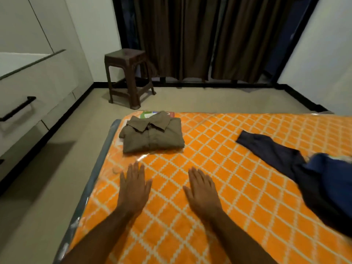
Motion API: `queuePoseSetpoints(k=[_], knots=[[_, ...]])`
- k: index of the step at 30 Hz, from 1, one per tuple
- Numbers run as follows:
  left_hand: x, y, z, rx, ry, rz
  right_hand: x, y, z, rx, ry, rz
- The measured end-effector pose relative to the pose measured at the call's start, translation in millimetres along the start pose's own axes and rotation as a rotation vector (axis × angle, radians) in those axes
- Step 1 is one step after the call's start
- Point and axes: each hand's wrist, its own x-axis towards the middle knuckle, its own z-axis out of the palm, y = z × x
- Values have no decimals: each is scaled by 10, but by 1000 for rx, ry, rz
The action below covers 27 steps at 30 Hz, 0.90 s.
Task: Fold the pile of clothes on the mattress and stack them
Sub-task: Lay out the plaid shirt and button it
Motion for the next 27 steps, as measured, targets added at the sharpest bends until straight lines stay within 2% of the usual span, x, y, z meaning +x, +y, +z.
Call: queuePoseSetpoints(k=[3, 6, 11, 13, 16, 19, 22, 24, 27], knots=[[-681, 424, 118, 29, -91, 81, -796, 104, -124, -81, -42, -27], [-1432, 857, 109, 118, -207, 244, -1658, 154, -330, -133, -153, 8], [-2582, 1414, 59, 170, -344, 322, -2812, 236, -708, -187, -288, 48], [-2950, 1596, 6, 197, -374, 370, -3216, 343, -901, -202, -300, 73], [-3226, 1788, -75, 214, -397, 430, -3560, 625, -1242, -265, -208, 102], [-3316, 1931, -63, 150, -444, 400, -3924, 1067, -1673, -367, -93, 246], [-3311, 2070, -29, 119, -447, 346, -4326, 1529, -2109, -504, 61, 500], [-3278, 2216, 1, 92, -486, 345, -4633, 1834, -2274, -480, 142, 698], [-3218, 2497, 9, 52, -540, 375, -4945, 2168, -2462, -401, 122, 980]])
